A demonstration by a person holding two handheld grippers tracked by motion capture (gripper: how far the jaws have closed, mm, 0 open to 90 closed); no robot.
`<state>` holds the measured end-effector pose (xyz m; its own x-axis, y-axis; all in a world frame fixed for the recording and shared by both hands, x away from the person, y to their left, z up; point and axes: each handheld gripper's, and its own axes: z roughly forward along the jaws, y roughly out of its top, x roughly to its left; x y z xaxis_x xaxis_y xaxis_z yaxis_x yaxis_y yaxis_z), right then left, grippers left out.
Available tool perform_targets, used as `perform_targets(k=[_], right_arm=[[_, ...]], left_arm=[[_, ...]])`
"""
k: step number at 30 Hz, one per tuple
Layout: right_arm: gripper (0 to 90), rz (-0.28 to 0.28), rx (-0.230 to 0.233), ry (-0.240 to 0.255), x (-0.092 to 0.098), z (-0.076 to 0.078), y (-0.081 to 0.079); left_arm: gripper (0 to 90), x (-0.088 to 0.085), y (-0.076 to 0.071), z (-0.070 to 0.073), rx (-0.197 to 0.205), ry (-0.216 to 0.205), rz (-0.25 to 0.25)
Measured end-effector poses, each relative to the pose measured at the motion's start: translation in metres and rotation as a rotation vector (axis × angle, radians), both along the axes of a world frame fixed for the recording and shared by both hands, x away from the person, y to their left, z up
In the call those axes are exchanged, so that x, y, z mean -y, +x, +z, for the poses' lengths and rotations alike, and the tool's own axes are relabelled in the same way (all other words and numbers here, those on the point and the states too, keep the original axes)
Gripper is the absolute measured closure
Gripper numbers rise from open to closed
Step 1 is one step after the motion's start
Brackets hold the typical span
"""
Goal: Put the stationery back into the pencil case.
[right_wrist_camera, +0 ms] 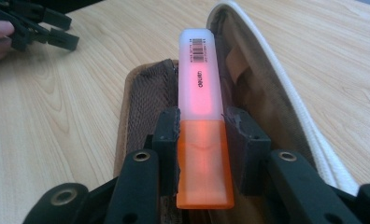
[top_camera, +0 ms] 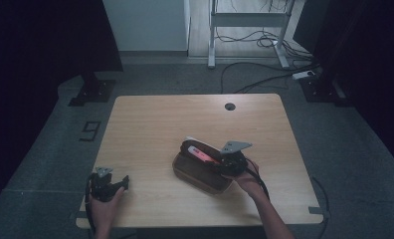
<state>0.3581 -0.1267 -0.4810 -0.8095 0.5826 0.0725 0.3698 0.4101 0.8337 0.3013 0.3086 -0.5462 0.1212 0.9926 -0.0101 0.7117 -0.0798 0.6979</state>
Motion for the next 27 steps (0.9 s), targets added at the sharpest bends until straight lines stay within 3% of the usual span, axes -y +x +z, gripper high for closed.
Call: perform_targets(k=[10,16,27], right_arm=[[65.5,0.000,-0.009,-0.033,-0.004,-0.006,0.001],[62.3,0.004,-0.013,-0.076,-0.007,-0.011,0.002],[50.1,-0.005,0.026,-0.042,-0.007,-0.002,-0.005]], left_arm=[[19.4,0.000,0.000,0.000,0.000,0.000,0.000],[19.4,0.000,0.000,0.000,0.000,0.000,0.000],[19.5,0.000,0.000,0.000,0.000,0.000,0.000]])
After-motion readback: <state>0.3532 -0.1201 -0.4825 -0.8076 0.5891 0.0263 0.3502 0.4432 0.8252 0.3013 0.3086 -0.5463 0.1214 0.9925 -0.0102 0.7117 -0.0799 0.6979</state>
